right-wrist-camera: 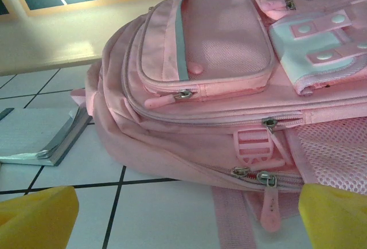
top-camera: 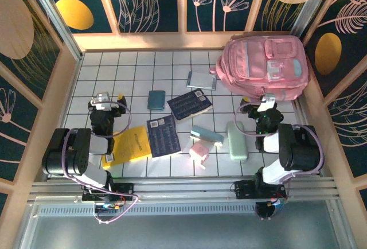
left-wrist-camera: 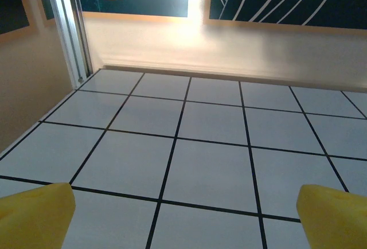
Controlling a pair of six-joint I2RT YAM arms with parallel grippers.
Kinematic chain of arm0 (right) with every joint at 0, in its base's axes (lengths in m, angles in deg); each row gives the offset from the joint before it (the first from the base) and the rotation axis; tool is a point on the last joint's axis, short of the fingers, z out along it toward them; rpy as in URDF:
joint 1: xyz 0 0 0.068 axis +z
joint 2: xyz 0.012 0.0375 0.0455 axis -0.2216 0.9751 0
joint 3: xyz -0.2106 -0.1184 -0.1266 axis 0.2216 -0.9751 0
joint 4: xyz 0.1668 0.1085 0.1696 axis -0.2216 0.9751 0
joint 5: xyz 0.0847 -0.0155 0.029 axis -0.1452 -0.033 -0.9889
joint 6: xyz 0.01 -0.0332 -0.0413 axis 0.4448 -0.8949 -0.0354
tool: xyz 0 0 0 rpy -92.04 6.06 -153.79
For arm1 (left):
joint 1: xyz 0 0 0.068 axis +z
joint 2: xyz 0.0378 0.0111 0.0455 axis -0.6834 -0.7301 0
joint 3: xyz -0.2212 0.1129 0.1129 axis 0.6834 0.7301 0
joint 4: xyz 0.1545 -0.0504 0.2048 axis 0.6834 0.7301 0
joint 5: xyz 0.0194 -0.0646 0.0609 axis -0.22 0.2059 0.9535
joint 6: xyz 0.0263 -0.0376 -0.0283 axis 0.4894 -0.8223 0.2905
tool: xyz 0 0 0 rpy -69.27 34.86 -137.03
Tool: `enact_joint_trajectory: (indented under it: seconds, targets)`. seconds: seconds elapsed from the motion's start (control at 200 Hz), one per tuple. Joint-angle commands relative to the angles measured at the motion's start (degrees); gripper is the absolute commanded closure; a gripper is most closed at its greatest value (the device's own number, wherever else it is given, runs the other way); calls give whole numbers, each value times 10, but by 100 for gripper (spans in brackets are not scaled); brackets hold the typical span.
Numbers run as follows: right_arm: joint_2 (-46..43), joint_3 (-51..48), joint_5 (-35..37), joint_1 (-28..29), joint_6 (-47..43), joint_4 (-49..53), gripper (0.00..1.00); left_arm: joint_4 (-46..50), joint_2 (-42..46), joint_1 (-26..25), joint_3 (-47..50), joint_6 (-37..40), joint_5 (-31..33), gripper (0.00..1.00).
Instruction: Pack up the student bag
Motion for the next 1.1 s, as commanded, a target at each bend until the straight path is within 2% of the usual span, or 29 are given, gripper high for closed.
enact_joint_trajectory:
  seconds: [0.0,1.091]
  targets:
    - [4,9,-5,3,-3,-12,1,-7,6,-3,3,7,5,1]
    - [4,5,-3,1,1,-18,1,-6,8,-3,4,8,6,1]
